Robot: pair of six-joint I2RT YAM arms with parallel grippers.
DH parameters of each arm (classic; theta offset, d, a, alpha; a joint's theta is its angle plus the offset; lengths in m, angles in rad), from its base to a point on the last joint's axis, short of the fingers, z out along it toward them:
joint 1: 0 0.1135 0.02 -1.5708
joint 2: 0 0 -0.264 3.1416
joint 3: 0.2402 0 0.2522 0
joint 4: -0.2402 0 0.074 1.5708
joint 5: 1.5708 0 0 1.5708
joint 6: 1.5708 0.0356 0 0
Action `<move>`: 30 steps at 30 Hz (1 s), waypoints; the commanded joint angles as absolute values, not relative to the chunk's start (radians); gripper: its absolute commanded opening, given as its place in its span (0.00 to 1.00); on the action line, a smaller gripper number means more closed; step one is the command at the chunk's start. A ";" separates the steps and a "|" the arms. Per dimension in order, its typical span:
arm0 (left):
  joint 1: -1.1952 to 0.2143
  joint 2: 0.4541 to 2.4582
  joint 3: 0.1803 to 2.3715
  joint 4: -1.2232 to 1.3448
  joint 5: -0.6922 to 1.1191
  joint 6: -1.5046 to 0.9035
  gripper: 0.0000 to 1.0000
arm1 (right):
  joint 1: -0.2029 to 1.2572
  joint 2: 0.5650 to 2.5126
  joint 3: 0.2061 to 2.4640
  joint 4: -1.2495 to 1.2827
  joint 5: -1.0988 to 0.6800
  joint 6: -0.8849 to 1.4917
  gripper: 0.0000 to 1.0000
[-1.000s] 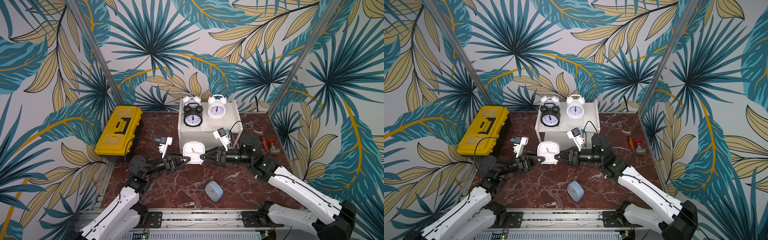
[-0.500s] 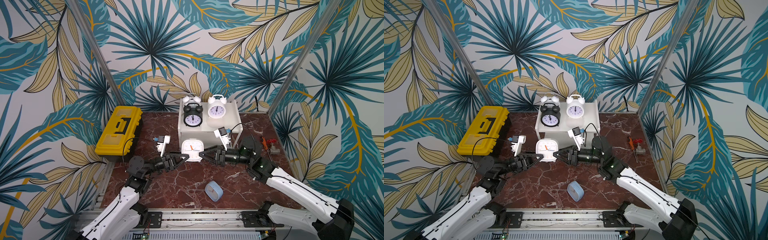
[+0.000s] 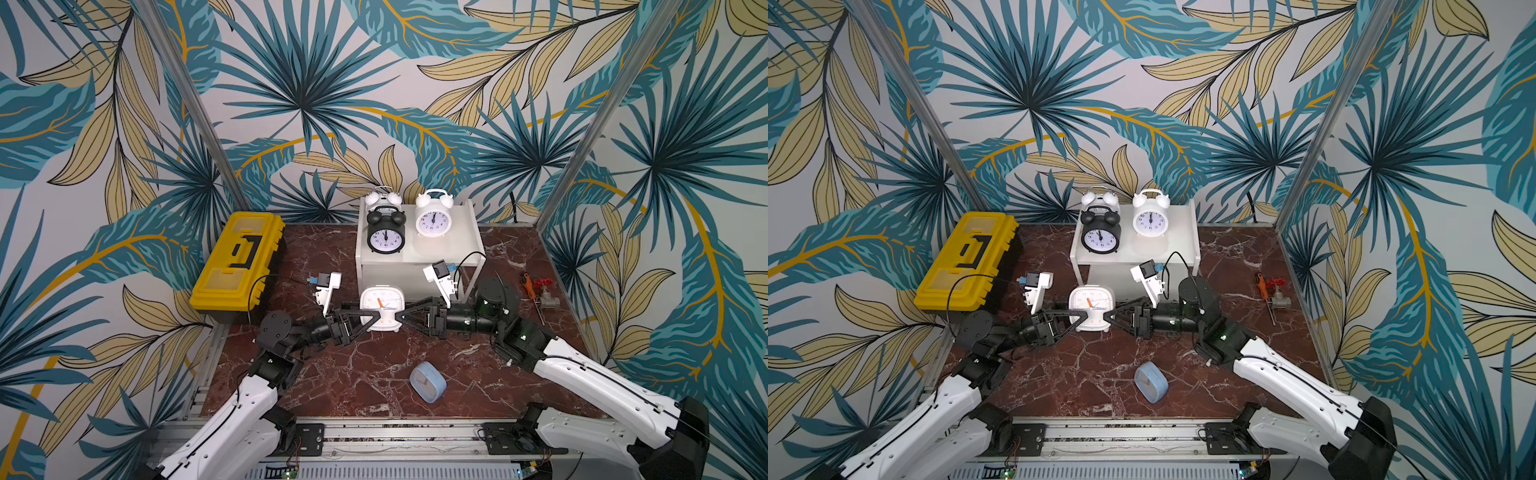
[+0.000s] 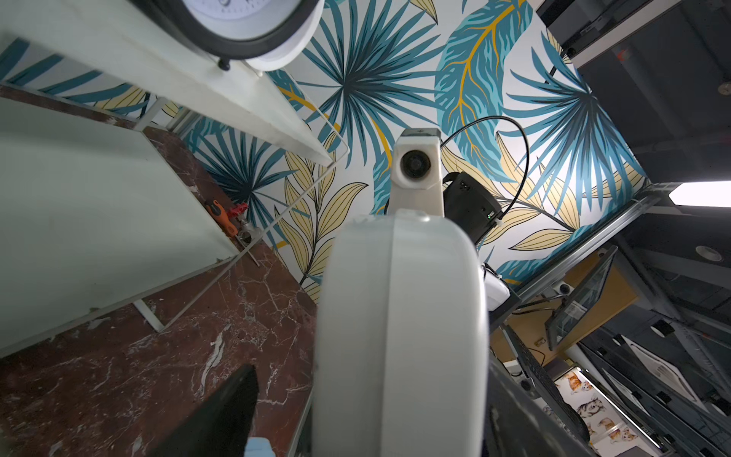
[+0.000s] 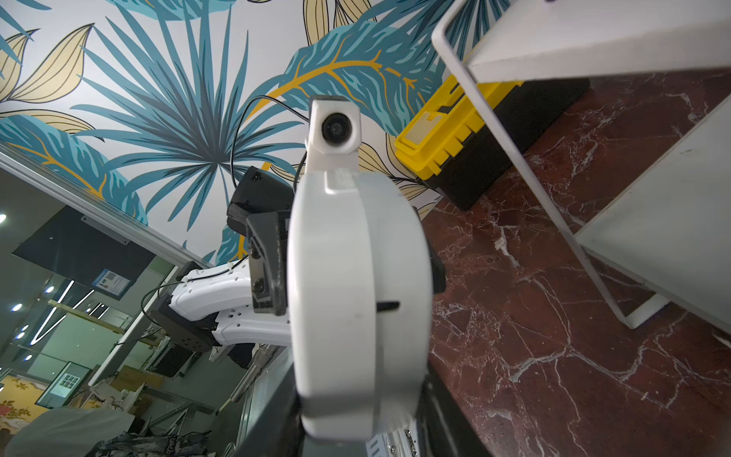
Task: Place the alarm clocks on the shelf by style
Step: Pick up the alarm from the center of the board, then place the alarm on the shelf.
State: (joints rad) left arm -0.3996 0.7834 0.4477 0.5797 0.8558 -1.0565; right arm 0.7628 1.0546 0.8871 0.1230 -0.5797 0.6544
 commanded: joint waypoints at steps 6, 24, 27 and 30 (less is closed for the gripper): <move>-0.374 0.663 0.500 0.247 0.699 -0.908 0.95 | 0.770 0.966 0.807 0.126 -0.295 0.536 0.18; -0.359 0.389 0.520 -0.347 0.122 -0.804 0.99 | 0.930 1.231 0.681 0.605 0.349 0.187 0.17; -0.358 0.392 0.516 -0.335 0.127 -0.801 0.99 | 0.930 1.311 0.722 0.629 0.350 0.154 0.17; -0.358 0.392 0.504 -0.327 0.120 -0.802 0.98 | 0.930 1.379 0.749 0.666 0.359 0.130 0.18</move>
